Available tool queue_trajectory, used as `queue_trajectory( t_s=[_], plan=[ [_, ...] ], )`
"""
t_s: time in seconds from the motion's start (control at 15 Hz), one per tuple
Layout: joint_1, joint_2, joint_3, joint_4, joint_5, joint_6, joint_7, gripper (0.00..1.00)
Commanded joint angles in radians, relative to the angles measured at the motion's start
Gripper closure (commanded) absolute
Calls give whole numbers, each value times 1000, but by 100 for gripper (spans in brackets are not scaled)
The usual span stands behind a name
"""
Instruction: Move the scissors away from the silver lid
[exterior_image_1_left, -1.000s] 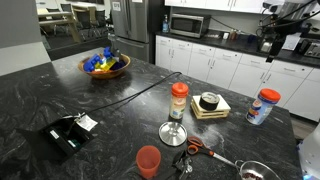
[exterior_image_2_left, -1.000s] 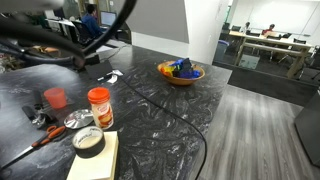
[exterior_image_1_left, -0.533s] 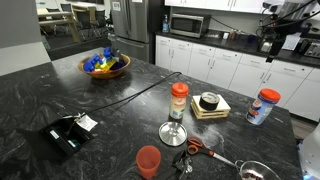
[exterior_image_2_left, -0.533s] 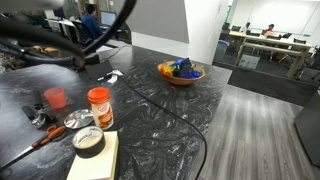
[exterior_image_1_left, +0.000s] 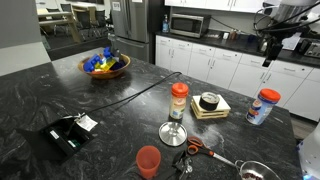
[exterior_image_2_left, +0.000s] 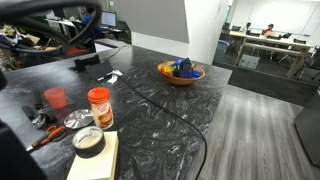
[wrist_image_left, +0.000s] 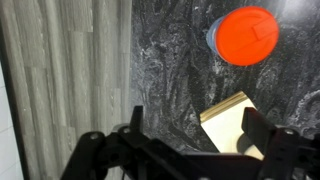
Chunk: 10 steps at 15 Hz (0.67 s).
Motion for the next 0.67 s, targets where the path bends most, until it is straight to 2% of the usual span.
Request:
queue_trajectory(
  t_s=[0.0, 0.13, 0.2, 0.6],
  plan=[
    [94, -44, 10, -46, 73, 2, -54, 0],
    [135, -55, 19, -73, 104, 9, -72, 0],
    [115, -25, 29, -46, 92, -2, -27, 0],
    [135, -43, 25, -63, 97, -1, -49, 0]
  ],
)
